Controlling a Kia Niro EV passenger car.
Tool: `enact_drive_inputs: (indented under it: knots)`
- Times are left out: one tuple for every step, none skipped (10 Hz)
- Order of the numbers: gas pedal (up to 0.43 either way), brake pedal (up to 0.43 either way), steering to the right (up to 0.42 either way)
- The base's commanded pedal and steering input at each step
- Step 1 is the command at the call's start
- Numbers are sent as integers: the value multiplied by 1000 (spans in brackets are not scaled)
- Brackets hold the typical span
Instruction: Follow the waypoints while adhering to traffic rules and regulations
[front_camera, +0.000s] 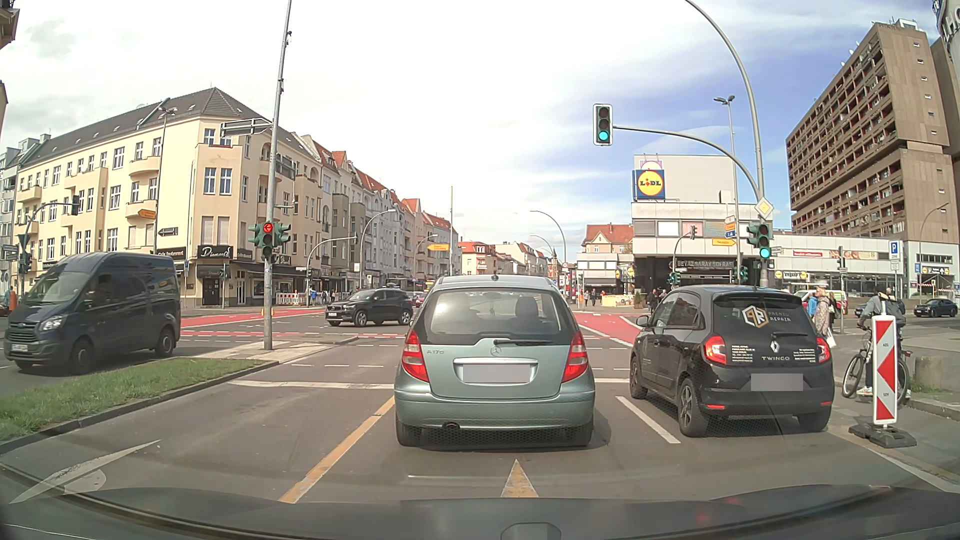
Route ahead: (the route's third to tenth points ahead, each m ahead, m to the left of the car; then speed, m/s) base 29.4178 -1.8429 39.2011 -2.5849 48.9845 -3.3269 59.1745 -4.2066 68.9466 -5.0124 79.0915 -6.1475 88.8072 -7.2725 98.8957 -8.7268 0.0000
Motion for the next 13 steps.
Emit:
enact_drive_inputs:
  knots:
    - [0, 274, -2]
    - [0, 0, -2]
    - [0, 0, -2]
    - [169, 0, -2]
    - [169, 0, -2]
    - [248, 0, -2]
    - [319, 0, -2]
    - [398, 0, -2]
    - [421, 0, -1]
    - [421, 0, 0]
    - [421, 0, 1]
    - [421, 0, 1]
    - [421, 0, 2]
